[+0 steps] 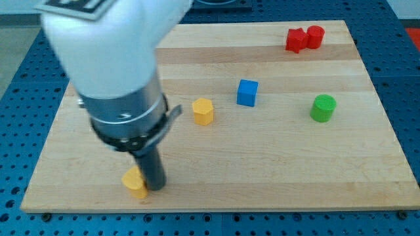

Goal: Move the yellow hexagon close to the yellow heart

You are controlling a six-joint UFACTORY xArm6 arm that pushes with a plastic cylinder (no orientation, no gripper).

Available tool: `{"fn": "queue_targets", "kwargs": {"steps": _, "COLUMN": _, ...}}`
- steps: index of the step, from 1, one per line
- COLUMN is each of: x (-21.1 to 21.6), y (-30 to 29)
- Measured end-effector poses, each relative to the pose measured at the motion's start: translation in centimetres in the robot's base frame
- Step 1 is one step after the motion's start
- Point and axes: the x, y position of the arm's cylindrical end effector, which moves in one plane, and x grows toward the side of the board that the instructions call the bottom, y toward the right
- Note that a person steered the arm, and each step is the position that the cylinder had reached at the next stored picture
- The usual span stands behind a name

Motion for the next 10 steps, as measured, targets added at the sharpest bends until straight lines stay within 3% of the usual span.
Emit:
{"fn": "queue_targets", "kwargs": {"steps": 2, "x": 0.0, "y": -6.5}}
{"fn": "queue_targets", "kwargs": {"steps": 3, "x": 0.1, "y": -4.0}}
{"fn": "queue_targets", "kwargs": {"steps": 5, "x": -4.3, "y": 13.3}}
{"fn": "queue_targets", "kwargs": {"steps": 6, "x": -8.2, "y": 16.7}}
{"fn": "queue_targets", "kwargs": {"steps": 8, "x": -14.0, "y": 15.0}}
{"fn": "queue_targets", "kwargs": {"steps": 10, "x": -14.1, "y": 12.0}}
